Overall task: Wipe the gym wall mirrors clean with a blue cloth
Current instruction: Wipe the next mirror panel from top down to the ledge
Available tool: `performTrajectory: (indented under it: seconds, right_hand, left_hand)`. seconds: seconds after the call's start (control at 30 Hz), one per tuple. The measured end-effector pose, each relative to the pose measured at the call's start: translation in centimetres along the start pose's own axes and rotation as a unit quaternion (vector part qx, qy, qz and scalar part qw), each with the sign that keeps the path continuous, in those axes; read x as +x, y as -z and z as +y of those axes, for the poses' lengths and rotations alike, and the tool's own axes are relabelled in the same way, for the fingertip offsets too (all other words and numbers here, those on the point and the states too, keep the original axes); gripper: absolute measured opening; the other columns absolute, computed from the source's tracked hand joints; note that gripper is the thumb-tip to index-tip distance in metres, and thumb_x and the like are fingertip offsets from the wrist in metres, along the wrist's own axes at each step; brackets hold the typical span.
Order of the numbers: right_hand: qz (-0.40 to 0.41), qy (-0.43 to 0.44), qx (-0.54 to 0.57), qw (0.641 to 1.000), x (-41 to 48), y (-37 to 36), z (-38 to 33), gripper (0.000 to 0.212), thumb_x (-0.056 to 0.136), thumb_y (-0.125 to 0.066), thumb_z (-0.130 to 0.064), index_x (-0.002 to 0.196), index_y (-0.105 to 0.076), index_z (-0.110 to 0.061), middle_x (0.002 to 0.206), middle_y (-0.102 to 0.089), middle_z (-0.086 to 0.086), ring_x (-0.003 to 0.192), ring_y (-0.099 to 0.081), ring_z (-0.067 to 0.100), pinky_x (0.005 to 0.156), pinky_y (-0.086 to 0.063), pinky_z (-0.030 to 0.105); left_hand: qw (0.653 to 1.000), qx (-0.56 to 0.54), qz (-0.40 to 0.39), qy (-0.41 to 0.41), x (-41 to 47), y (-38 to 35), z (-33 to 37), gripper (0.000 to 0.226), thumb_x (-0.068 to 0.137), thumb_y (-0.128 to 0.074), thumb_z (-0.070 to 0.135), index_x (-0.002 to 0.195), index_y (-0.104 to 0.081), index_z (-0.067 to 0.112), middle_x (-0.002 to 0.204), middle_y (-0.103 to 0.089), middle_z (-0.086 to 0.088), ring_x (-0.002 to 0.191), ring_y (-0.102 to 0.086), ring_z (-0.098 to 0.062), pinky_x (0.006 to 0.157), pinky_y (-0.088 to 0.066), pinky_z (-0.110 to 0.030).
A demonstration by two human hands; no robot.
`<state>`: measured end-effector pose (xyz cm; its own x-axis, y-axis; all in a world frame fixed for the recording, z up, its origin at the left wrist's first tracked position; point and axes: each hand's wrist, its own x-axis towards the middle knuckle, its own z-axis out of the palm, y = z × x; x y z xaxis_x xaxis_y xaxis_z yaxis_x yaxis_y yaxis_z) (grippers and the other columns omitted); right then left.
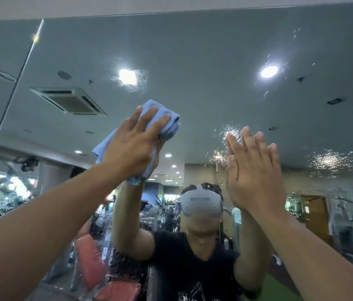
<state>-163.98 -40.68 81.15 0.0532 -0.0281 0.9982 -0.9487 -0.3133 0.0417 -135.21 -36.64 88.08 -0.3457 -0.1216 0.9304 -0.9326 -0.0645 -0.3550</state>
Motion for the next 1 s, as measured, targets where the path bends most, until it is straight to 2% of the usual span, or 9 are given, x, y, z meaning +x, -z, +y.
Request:
performTrajectory:
  seconds: [0.07, 0.17, 0.27, 0.33, 0.47, 0.57, 0.73, 0.9, 1.0]
  right_hand:
    - [-0.002, 0.001, -0.002, 1.000, 0.1, 0.0, 0.0, 0.056, 0.108, -0.014, -0.040, 0.163, -0.022, -0.032, 0.171, -0.017, 0.003, 0.158, -0.010, 0.028, 0.127, 0.002, 0.042]
    - [0.003, -0.004, -0.006, 1.000, 0.1, 0.1, -0.2, 0.056, 0.107, -0.016, -0.039, 0.162, -0.023, -0.032, 0.171, -0.018, 0.004, 0.158, -0.012, 0.029, 0.126, 0.002, 0.042]
    - [0.007, -0.006, -0.005, 1.000, 0.1, 0.0, -0.6, 0.057, 0.106, -0.020, -0.038, 0.162, -0.023, -0.030, 0.170, -0.020, 0.006, 0.157, -0.015, 0.032, 0.126, 0.001, 0.045]
    - [0.009, -0.007, -0.008, 1.000, 0.1, -0.1, -0.7, 0.058, 0.105, -0.019, -0.039, 0.163, -0.022, -0.030, 0.171, -0.019, 0.006, 0.157, -0.014, 0.032, 0.127, -0.002, 0.049]
    - [0.013, -0.003, -0.009, 1.000, 0.1, -0.3, -0.5, 0.058, 0.105, -0.019, -0.039, 0.162, -0.021, -0.031, 0.171, -0.019, 0.005, 0.157, -0.014, 0.031, 0.126, 0.001, 0.046]
    - [0.008, -0.002, -0.001, 1.000, 0.0, -0.3, -0.2, 0.057, 0.106, -0.016, -0.039, 0.162, -0.020, -0.033, 0.171, -0.017, 0.002, 0.158, -0.011, 0.028, 0.127, 0.003, 0.042]
    - [-0.008, -0.002, 0.012, 1.000, 0.0, 0.0, 0.3, 0.055, 0.106, -0.014, -0.042, 0.160, -0.005, -0.036, 0.172, -0.012, -0.003, 0.159, -0.005, 0.021, 0.128, 0.003, 0.041]
    - [0.004, -0.001, 0.014, 1.000, 0.0, 0.0, 0.2, 0.056, 0.106, -0.016, -0.040, 0.162, -0.020, -0.035, 0.171, -0.017, -0.001, 0.159, -0.010, 0.022, 0.127, 0.003, 0.039]
    - [0.007, -0.004, 0.009, 1.000, 0.0, -0.1, 0.0, 0.057, 0.105, -0.016, -0.039, 0.162, -0.021, -0.034, 0.171, -0.017, 0.000, 0.159, -0.009, 0.023, 0.127, 0.004, 0.039]
  left_hand:
    - [0.997, 0.004, 0.014, 0.072, 1.4, 0.1, -2.7, 0.069, 0.089, -0.022, 0.022, 0.156, -0.015, 0.033, 0.161, -0.029, -0.008, 0.148, -0.025, -0.037, 0.118, -0.028, -0.050]
    - [0.965, -0.066, 0.071, 0.244, 3.0, 1.3, -5.8, 0.057, 0.097, -0.040, 0.016, 0.153, -0.031, 0.028, 0.156, -0.030, -0.014, 0.143, -0.026, -0.040, 0.114, -0.031, -0.051]
    - [0.933, -0.072, 0.053, 0.348, 4.7, 1.9, -5.4, 0.050, 0.098, -0.042, 0.016, 0.147, -0.034, 0.025, 0.155, -0.026, -0.015, 0.143, -0.021, -0.041, 0.110, -0.031, -0.054]
    - [0.938, -0.061, 0.029, 0.339, 6.4, 1.3, -4.5, 0.050, 0.095, -0.041, 0.019, 0.143, -0.036, 0.026, 0.155, -0.024, -0.014, 0.141, -0.021, -0.044, 0.106, -0.033, -0.056]
    - [0.975, -0.046, 0.019, 0.215, 9.8, 1.6, 0.1, 0.062, 0.090, -0.045, 0.021, 0.149, -0.033, 0.030, 0.157, -0.024, -0.010, 0.139, -0.027, -0.043, 0.101, -0.043, -0.051]
    - [0.990, -0.061, 0.045, 0.121, 10.8, 1.7, 6.1, 0.075, 0.086, -0.050, 0.013, 0.154, -0.024, 0.032, 0.156, -0.024, -0.008, 0.143, -0.023, -0.040, 0.102, -0.040, -0.045]
    - [0.997, -0.050, 0.047, 0.037, 10.4, 1.0, 3.0, 0.068, 0.086, -0.035, 0.023, 0.153, -0.026, 0.030, 0.158, -0.029, -0.008, 0.144, -0.028, -0.036, 0.110, -0.036, -0.049]
    - [0.985, -0.071, 0.080, 0.135, 7.9, 1.9, -2.0, 0.061, 0.096, -0.037, 0.024, 0.156, -0.032, 0.028, 0.161, -0.026, -0.014, 0.146, -0.027, -0.036, 0.118, -0.028, -0.046]
    - [0.963, -0.092, 0.109, 0.228, 6.3, 1.4, -7.6, 0.059, 0.087, -0.033, 0.027, 0.146, -0.040, 0.032, 0.144, -0.041, -0.017, 0.133, -0.039, -0.041, 0.107, -0.041, -0.051]
